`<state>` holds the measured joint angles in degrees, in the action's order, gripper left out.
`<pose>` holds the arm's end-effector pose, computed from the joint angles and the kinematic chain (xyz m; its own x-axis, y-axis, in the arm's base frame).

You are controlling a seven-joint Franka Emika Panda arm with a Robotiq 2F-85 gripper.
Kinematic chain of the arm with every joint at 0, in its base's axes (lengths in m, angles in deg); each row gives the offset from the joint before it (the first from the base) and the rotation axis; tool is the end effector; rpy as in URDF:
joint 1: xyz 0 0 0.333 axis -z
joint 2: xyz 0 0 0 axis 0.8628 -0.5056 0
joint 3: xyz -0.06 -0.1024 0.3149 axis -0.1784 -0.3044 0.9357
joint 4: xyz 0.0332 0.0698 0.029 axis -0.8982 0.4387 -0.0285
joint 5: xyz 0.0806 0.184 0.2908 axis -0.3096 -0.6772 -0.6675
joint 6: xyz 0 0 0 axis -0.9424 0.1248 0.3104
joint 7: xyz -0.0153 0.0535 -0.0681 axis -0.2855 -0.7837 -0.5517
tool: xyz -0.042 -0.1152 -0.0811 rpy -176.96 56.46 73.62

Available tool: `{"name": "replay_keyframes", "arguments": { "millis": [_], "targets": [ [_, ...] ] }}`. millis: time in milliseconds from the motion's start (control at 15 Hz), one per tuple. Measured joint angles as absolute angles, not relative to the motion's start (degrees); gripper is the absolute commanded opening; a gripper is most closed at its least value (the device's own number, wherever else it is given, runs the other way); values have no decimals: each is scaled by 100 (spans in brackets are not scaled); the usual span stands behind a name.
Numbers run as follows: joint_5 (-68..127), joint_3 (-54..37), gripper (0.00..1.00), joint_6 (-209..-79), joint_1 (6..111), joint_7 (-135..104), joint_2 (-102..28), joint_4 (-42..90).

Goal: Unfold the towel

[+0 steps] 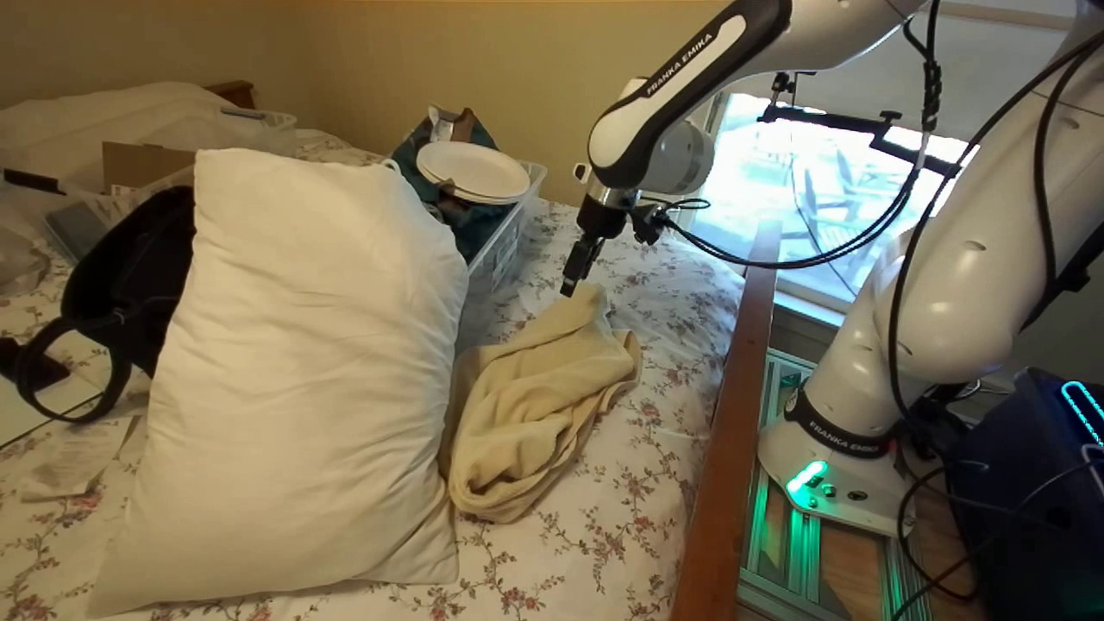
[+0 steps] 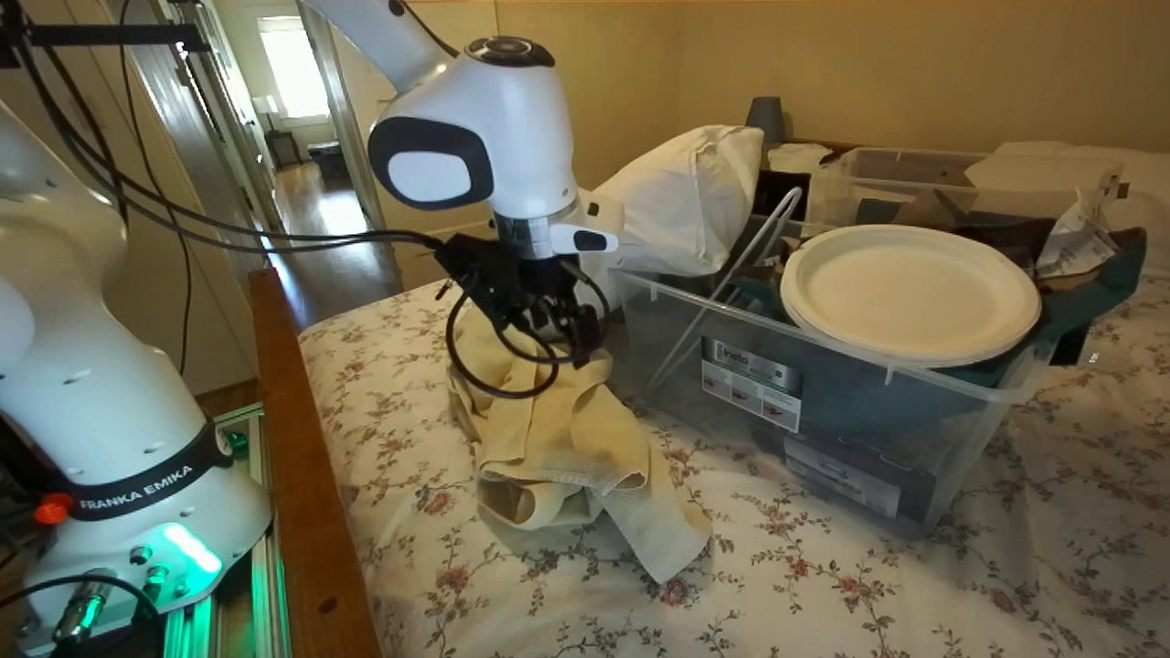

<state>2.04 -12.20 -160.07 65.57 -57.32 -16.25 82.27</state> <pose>0.4013 -0.0982 0.2931 0.9853 0.0310 0.1681 0.0605 -0.9829 -0.1738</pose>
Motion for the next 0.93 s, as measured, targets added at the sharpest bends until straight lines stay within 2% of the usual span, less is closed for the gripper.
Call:
{"name": "replay_keyframes", "arguments": {
  "millis": [467,667,800,867,933],
  "targets": [
    [1470,-1785,100,-17741,7114,-4427,-2543,8573],
    [963,-1765,100,-18267,7313,-4487,-2893,8528],
    [192,-1379,100,-18357,7612,-4707,-2981,8396],
    [-212,-1122,78,-18357,7784,-4837,-2999,8291],
    [-615,-862,72,-18350,7955,-4985,-3021,8171]
  ]
}}
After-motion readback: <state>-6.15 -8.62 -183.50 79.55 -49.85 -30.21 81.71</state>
